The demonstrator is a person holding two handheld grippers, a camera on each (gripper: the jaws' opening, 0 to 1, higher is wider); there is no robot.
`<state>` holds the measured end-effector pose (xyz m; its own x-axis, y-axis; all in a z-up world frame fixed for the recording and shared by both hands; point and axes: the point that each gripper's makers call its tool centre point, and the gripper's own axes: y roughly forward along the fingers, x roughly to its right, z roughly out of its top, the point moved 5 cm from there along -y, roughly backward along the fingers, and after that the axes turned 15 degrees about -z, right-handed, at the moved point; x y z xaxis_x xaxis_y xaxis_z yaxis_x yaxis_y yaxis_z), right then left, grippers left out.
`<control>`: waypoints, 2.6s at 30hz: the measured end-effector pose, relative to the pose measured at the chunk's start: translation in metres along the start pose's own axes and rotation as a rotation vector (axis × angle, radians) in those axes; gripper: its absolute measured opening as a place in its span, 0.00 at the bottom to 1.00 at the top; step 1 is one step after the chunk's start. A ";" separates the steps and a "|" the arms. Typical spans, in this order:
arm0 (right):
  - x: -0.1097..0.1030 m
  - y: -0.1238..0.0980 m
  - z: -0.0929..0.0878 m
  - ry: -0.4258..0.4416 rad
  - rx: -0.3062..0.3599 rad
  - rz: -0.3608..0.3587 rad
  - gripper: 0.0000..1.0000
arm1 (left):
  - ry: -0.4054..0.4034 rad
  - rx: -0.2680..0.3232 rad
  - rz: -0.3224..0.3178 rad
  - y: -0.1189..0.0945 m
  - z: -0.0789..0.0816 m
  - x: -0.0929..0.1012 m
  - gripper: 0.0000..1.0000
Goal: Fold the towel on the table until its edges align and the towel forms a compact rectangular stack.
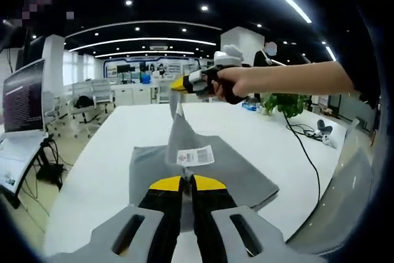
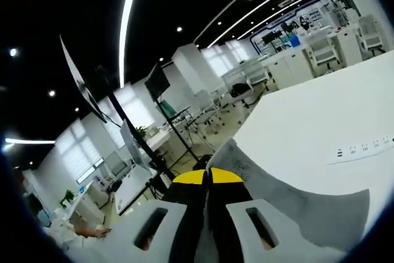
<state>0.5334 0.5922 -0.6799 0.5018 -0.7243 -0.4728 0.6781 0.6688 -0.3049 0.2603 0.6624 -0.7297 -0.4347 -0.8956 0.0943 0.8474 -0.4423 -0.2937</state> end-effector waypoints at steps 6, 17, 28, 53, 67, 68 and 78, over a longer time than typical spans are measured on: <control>-0.004 0.019 -0.012 -0.038 -0.021 -0.006 0.00 | -0.020 0.012 0.030 -0.003 -0.007 -0.007 0.05; 0.001 0.057 -0.045 -0.029 -0.095 -0.026 0.00 | -0.101 -0.009 0.062 0.004 -0.036 -0.027 0.05; 0.000 0.100 -0.087 -0.069 -0.172 -0.067 0.00 | -0.185 -0.040 0.089 0.014 -0.070 -0.045 0.05; 0.004 0.154 -0.147 -0.391 -0.258 -0.125 0.00 | -0.340 -0.100 0.146 0.015 -0.131 -0.080 0.05; 0.009 0.143 -0.128 -0.459 -0.243 -0.088 0.20 | -0.312 -0.132 0.195 0.020 -0.126 -0.088 0.27; 0.011 0.142 -0.126 -0.468 -0.242 -0.091 0.21 | -0.311 -0.136 0.199 0.020 -0.126 -0.090 0.27; 0.042 0.130 -0.107 -0.498 -0.245 -0.147 0.39 | -0.313 -0.161 0.208 0.022 -0.126 -0.097 0.38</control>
<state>0.5853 0.6669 -0.8277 0.6440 -0.7648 0.0176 0.6457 0.5311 -0.5486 0.2828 0.7452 -0.8653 -0.1240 -0.9474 0.2951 0.8380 -0.2592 -0.4801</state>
